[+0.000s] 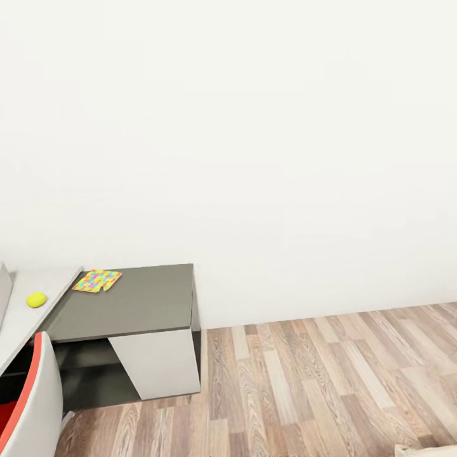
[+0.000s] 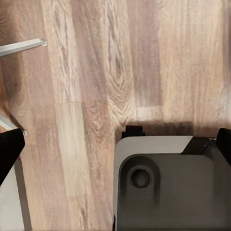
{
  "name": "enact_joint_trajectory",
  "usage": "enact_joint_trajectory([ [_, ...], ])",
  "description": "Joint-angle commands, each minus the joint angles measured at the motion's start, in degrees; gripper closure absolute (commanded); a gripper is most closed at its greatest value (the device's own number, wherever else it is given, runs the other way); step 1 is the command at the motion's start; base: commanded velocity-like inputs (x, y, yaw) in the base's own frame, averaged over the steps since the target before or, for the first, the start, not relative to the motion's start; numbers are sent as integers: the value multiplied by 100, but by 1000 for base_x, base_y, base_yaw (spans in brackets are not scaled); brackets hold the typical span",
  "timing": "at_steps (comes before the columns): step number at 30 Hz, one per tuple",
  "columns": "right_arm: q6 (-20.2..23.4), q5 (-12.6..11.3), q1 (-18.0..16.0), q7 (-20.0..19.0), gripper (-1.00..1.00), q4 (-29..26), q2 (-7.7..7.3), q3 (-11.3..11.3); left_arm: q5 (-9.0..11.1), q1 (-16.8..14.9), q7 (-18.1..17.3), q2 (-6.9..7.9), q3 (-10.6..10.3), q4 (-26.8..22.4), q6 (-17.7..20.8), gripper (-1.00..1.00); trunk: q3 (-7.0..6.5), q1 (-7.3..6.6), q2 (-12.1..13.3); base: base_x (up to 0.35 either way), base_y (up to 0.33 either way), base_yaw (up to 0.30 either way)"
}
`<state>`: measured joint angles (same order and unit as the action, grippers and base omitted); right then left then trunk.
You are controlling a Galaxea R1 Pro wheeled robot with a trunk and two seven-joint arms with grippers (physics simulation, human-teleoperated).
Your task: Put all the toys in the child's room - the three board games (two on the bed and one on the table), the two jigsaw puzzles on the table, and the tennis ball on the table - inside the toy box on the table in the child's room.
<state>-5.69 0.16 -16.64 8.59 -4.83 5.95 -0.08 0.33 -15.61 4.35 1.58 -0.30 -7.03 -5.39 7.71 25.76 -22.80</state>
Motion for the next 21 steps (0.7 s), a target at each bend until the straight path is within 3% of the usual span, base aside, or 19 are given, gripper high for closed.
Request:
enact_joint_trajectory([
  [1,-20,1,-6,20,-100,8,2,0,3,-3,13,0,-5,8,-20,-100,14,2,-12,-105,75,-266],
  [21,-20,1,-6,20,-100,8,2,0,2,-3,12,0,-8,26,-58,-100,61,2,-12,-28,18,-267],
])
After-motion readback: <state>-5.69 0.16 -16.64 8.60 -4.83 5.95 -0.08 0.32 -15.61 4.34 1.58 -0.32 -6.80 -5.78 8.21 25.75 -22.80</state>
